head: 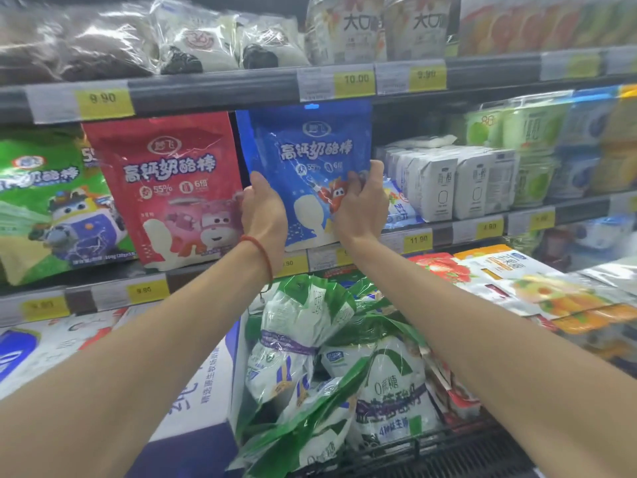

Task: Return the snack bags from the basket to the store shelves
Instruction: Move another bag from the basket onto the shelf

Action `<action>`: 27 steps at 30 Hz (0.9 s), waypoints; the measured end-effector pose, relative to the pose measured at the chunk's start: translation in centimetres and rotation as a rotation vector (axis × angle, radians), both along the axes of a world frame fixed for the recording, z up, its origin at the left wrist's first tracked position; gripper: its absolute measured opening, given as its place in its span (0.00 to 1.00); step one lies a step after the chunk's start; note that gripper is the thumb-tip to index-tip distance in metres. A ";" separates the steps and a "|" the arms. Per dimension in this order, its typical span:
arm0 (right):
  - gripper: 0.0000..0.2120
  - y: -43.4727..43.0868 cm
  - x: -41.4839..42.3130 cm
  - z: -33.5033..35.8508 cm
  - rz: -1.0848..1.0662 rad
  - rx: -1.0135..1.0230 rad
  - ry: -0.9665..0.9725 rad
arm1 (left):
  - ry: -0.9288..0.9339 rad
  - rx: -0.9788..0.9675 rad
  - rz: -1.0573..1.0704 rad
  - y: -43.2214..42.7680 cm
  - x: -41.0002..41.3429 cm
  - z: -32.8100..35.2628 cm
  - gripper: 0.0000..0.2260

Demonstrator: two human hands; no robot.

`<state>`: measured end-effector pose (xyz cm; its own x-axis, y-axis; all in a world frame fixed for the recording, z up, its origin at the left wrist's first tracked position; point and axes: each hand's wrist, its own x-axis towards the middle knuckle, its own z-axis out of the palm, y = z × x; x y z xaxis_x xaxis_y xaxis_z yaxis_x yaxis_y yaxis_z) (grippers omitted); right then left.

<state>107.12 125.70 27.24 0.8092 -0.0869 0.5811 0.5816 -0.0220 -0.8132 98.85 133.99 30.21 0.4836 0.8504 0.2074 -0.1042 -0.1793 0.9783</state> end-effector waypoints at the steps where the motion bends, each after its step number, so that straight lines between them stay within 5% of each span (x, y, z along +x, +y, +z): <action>1: 0.06 0.2 0.0 -0.2 -0.005 0.018 0.008 | -0.029 0.020 -0.050 -0.4 -0.2 -0.4 0.27; 9: 0.08 0.1 -0.9 -1.0 0.093 0.126 0.010 | 0.190 0.519 -0.032 -3.2 -2.4 -4.8 0.39; 18: 0.62 -2.8 -1.1 -2.6 0.391 -0.315 -0.040 | 0.178 0.552 0.006 -2.0 -2.0 -5.3 0.36; 27: 0.57 -1.6 -0.4 -1.7 0.330 -0.425 -0.097 | 0.342 0.615 0.049 -0.6 -1.4 -4.5 0.35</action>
